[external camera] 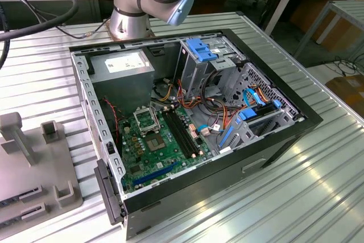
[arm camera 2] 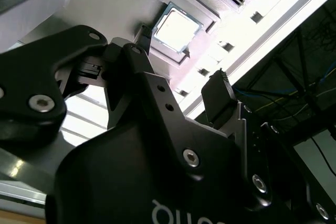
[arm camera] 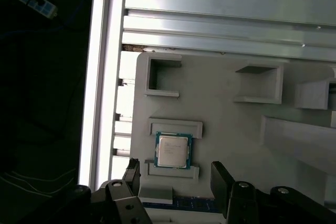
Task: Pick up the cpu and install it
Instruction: 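Pick up the cpu and move it towards the insertion slot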
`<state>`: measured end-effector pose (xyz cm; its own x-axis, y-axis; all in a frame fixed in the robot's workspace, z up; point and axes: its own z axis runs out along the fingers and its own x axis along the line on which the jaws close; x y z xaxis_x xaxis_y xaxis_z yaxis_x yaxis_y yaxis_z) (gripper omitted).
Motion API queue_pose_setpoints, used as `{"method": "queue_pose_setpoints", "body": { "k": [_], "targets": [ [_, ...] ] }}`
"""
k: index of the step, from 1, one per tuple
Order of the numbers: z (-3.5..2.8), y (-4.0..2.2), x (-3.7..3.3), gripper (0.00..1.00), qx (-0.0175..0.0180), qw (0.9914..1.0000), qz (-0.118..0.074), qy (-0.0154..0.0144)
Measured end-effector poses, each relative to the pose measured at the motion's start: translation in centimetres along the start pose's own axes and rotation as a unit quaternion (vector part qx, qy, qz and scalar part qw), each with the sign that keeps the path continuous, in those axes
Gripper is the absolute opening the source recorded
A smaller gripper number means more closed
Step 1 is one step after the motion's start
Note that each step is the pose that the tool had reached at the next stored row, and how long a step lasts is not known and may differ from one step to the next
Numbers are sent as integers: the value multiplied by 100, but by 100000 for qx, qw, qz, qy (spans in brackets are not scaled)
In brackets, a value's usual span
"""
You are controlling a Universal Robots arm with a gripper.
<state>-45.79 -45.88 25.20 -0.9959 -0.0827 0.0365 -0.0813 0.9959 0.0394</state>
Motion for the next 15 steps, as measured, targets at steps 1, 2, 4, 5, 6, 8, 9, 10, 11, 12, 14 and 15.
{"method": "queue_pose_setpoints", "body": {
  "k": [1, 2, 4, 5, 6, 8, 9, 10, 11, 12, 14, 15],
  "targets": [
    [19, -1, -1, 65, -2, 100000, 12, 3],
    [37, -1, -1, 65, -4, 100000, 33, -2],
    [76, -3, -3, 65, -5, 100000, 134, -2],
    [95, -4, -4, 65, -7, 100000, 188, -6],
    [114, -5, -5, 65, -7, 100000, 220, -6],
    [153, -6, -6, 65, -8, 100000, 284, -8],
    [173, -5, -8, 65, -12, 100000, 309, -10],
    [215, 4, -10, 65, -14, 99999, 438, -11],
    [234, 4, -10, 65, -20, 99998, 566, -19],
    [253, 4, -9, 65, -29, 99997, 799, -26],
    [289, 4, -6, 65, -39, 99993, 1184, -38],
    [307, 3, -5, 65, -45, 99992, 1300, -47]
  ]
}}
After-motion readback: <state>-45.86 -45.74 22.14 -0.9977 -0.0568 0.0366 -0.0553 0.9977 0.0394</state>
